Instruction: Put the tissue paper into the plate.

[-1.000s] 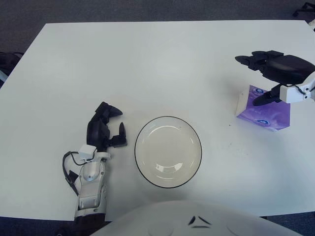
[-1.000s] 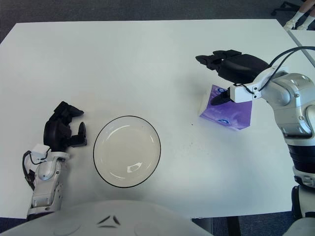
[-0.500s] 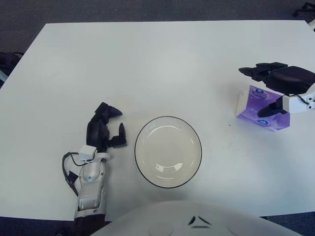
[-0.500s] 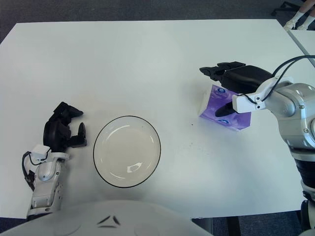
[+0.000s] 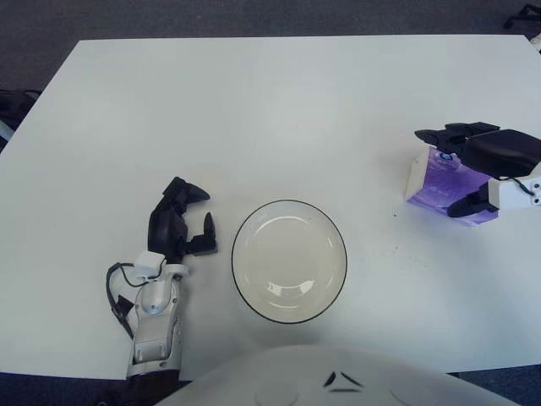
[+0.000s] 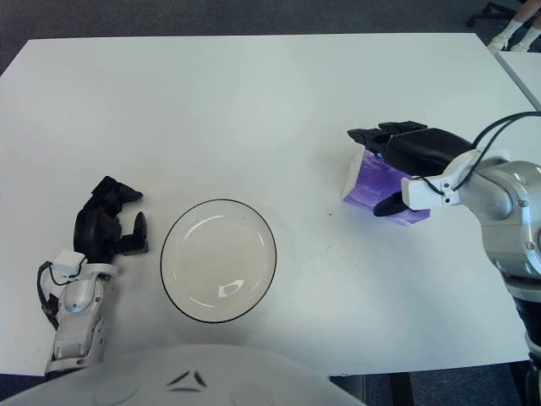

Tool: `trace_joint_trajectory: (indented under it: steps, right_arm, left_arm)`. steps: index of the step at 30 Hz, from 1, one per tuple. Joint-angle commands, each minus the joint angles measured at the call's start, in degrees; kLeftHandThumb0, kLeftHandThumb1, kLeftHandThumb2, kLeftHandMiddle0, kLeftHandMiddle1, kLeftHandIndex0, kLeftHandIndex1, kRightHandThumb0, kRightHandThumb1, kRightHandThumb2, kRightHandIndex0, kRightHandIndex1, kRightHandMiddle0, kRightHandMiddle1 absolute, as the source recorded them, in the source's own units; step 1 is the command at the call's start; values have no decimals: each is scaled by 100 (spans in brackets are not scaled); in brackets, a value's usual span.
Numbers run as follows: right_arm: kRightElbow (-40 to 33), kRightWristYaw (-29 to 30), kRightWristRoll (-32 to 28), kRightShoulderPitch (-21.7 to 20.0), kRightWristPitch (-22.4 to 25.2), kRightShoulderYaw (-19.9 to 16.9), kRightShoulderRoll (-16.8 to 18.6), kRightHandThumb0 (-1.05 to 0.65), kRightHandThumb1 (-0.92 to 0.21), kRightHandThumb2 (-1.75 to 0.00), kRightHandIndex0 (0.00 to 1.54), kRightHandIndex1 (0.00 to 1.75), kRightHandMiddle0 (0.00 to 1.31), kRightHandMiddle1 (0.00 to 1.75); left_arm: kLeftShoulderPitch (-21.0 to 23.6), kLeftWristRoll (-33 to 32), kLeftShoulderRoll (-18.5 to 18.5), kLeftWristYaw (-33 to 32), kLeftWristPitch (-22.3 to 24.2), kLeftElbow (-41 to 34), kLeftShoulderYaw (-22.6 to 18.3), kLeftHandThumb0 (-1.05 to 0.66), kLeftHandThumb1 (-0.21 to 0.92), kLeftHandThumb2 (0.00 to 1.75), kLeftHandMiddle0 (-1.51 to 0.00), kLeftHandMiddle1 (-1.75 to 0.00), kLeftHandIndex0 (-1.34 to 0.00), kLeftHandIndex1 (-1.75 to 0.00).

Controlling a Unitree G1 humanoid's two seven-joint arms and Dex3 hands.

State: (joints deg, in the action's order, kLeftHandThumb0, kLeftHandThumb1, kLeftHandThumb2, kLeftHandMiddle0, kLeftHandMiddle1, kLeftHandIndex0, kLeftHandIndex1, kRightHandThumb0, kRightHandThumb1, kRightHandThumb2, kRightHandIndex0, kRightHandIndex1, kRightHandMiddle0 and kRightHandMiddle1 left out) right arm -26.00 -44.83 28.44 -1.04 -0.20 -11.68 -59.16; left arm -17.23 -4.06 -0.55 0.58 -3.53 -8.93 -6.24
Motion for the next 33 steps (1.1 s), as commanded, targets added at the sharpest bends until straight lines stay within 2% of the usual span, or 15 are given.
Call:
trace_joint_trajectory:
  steps: [1,6,12,15,21,29,33]
  right_arm:
    - [-207,59,81,286,24,-202,39,-105,-71,-31,0,0,0,0]
    - [-308,29,123,417,69,-258,13,-105,-72,-31,0,0,0,0]
    - [-374,13,296,640,174,-232,38,-105,-70,-30,0,0,0,0]
    - [-294,102,396,686,201,-133,122,-105,-68,-30,0,0,0,0]
    - [303,476,725,568,293,479,448,-105,-66,-30,0,0,0,0]
    - [576,828,766,539,439,677,766,-105,-68,-31,0,0,0,0]
    - [816,1060,775,465,428,775,871,-105,-69,-32,0,0,0,0]
  left_arm:
    - [-247,-21,-27,39,183,175,-22,-1,12,156,-74,-175,-55,-175]
    - [-243,-37,-30,50,181,187,-28,-1,16,151,-70,-175,-52,-175]
    - [-239,18,-34,2,243,199,-25,-1,8,159,-77,-175,-58,-173]
    - [-246,27,-33,0,243,197,-24,-1,7,160,-78,-175,-59,-172]
    - [-274,-28,-27,21,323,138,-36,-1,5,162,-80,-175,-61,-170]
    - [-326,-17,-48,40,239,119,-56,-1,5,161,-80,-175,-62,-168]
    - [-348,17,-66,38,173,128,-57,-1,0,166,-84,-175,-65,-167]
